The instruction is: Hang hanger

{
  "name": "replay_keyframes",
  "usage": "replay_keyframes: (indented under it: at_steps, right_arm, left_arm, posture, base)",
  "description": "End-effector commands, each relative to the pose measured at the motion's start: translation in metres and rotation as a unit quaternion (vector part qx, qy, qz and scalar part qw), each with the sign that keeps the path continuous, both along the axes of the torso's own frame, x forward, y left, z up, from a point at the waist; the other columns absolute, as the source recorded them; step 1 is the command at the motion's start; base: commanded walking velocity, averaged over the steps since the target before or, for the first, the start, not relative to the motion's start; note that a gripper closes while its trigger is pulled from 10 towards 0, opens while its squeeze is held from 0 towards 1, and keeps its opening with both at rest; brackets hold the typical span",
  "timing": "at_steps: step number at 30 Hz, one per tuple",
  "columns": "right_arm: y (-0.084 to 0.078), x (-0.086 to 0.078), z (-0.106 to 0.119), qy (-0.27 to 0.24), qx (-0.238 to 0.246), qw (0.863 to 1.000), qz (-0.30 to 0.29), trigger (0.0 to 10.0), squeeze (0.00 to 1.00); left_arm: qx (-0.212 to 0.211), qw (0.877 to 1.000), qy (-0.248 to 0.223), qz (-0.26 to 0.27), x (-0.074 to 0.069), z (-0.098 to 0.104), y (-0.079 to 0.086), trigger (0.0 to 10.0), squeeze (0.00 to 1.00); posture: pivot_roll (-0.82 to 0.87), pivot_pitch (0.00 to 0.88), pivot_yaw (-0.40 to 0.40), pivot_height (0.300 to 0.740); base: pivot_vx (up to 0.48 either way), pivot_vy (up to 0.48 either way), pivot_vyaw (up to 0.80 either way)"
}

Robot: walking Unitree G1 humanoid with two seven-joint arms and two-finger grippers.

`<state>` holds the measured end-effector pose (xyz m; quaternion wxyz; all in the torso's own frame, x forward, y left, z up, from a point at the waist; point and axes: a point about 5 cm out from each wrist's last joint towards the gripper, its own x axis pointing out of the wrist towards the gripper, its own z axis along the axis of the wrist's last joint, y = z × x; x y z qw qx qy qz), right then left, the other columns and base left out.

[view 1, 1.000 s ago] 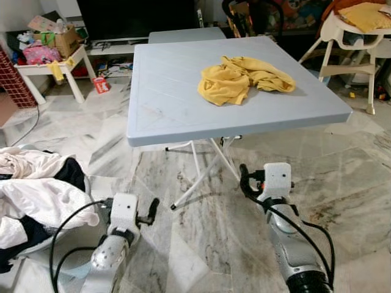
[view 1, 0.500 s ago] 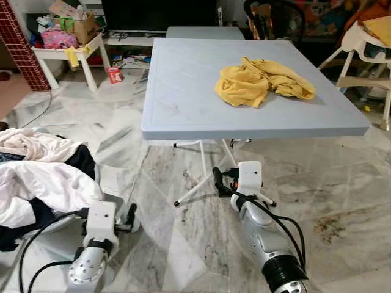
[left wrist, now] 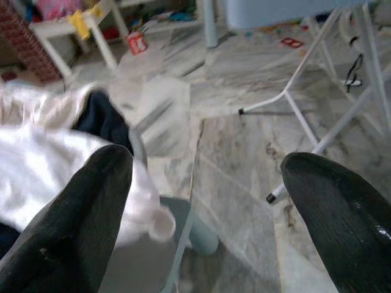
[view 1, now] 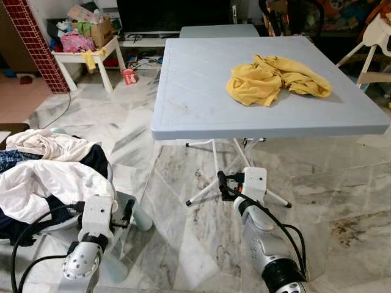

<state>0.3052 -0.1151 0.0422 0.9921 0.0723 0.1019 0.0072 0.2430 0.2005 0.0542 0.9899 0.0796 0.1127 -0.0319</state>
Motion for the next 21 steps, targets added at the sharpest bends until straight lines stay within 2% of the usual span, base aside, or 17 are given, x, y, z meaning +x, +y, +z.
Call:
replay_keyframes:
  at_steps: [1, 6, 11, 14, 16, 17, 21]
  right_arm:
    - [-0.008, -0.004, -0.002, -0.003, 0.004, 1.000, -0.025, 10.0, 0.00]
    - [-0.033, -0.014, -0.008, -0.004, -0.012, 0.998, -0.063, 10.0, 0.00]
    - [-0.054, -0.023, -0.005, -0.016, -0.044, 0.996, -0.076, 10.0, 0.00]
    - [-0.058, -0.023, 0.001, -0.025, -0.064, 0.996, -0.061, 10.0, 0.00]
    - [-0.058, -0.023, 0.002, -0.027, -0.069, 0.996, -0.057, 10.0, 0.00]
    - [-0.058, -0.022, 0.006, -0.033, -0.080, 0.995, -0.044, 10.0, 0.00]
    - [-0.056, -0.023, 0.009, -0.034, -0.090, 0.995, -0.020, 10.0, 0.00]
  left_arm:
    - [0.006, 1.000, -0.009, -0.011, 0.006, 0.008, 0.001, 10.0, 0.00]
    - [0.001, 0.999, -0.013, -0.037, 0.016, 0.012, -0.011, 10.0, 0.00]
    - [-0.010, 0.998, -0.003, -0.059, 0.021, 0.006, -0.027, 10.0, 0.00]
    - [-0.015, 0.998, 0.008, -0.055, 0.017, -0.003, -0.031, 10.0, 0.00]
    - [-0.015, 0.998, 0.010, -0.053, 0.016, -0.004, -0.032, 10.0, 0.00]
    - [-0.020, 0.999, 0.017, -0.041, 0.011, -0.009, -0.031, 10.0, 0.00]
    - [-0.022, 0.999, 0.031, -0.012, -0.004, -0.021, -0.025, 10.0, 0.00]
  posture:
    - [0.12, 0.000, 0.129, 0.740]
    - [0.05, 0.000, 0.164, 0.740]
    - [-0.01, 0.000, 0.146, 0.740]
    - [-0.04, 0.000, 0.104, 0.740]
    - [-0.04, 0.000, 0.104, 0.740]
    - [-0.05, 0.000, 0.075, 0.740]
    - [-0.05, 0.000, 0.051, 0.740]
  base:
    - [0.000, 0.000, 0.00]
    - [0.000, 0.000, 0.00]
    - [0.000, 0.000, 0.00]
    - [0.000, 0.000, 0.00]
    - [0.000, 0.000, 0.00]
    - [0.000, 0.000, 0.00]
    - [0.000, 0.000, -0.13]
